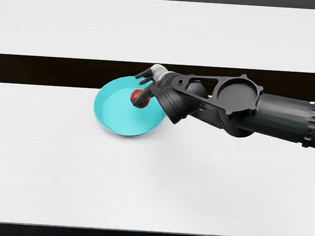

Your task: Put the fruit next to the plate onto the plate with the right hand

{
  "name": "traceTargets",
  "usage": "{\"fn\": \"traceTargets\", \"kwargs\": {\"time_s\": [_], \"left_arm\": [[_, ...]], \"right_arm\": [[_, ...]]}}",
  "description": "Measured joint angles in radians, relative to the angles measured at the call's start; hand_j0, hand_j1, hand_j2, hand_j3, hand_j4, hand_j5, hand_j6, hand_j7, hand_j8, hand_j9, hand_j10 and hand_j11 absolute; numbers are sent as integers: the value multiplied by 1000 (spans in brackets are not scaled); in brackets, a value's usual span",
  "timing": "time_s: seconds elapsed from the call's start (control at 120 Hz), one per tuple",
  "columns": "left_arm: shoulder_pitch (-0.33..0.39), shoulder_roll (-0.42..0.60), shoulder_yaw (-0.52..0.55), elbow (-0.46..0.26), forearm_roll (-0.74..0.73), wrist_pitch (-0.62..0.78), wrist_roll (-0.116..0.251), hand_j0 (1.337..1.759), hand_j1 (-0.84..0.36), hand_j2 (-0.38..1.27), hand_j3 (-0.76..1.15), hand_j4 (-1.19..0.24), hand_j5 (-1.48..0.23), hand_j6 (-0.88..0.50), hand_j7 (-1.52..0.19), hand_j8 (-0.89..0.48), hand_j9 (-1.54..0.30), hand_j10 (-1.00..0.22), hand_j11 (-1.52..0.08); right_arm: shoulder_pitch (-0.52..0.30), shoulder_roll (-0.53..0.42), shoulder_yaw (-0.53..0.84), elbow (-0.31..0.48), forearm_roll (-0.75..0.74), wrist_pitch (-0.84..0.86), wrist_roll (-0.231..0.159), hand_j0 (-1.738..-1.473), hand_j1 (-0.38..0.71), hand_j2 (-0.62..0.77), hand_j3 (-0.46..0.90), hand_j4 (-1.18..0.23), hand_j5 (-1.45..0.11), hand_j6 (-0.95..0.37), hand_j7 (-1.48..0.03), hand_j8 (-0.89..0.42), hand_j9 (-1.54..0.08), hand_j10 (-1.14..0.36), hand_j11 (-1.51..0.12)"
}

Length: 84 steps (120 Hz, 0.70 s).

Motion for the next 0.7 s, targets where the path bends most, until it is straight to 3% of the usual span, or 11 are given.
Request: {"fn": "traceTargets", "kwargs": {"time_s": [0.158, 0.258, 0.408, 0.525, 0.7], "left_arm": [[0, 0, 0, 0, 0, 0, 0, 1658, 69, 47, 0, -234, -304, -234, -304, -234, -304, -234, -304], [0, 0, 0, 0, 0, 0, 0, 1658, 69, 47, 0, -234, -304, -234, -304, -234, -304, -234, -304], [0, 0, 0, 0, 0, 0, 0, 1658, 69, 47, 0, -234, -304, -234, -304, -234, -304, -234, -304], [0, 0, -1, 0, 0, 0, 0, 1658, 69, 47, 0, -234, -304, -234, -304, -234, -304, -234, -304], [0, 0, 0, 0, 0, 0, 0, 1658, 69, 47, 0, -234, -304, -234, -304, -234, -304, -234, -304]], "right_arm": [[9, 0, 0, 5, 0, 0, 0, -1658, 15, -32, 0, -315, -446, -295, -437, -285, -444, -336, -446], [24, 0, 7, 9, 0, 0, 0, -1658, -92, -25, 0, -221, -311, -209, -305, -204, -310, -235, -310], [16, 0, 99, 37, 5, 0, 0, -1658, -196, -17, 0, -131, -181, -125, -178, -123, -181, -137, -181], [-81, -4, 268, 96, 11, 49, 0, -1658, -238, -13, 0, -95, -129, -92, -128, -90, -129, -98, -129], [-268, -113, 526, 197, 77, 369, 0, -1658, -269, -11, 0, -68, -90, -67, -89, -66, -90, -69, -90]]}}
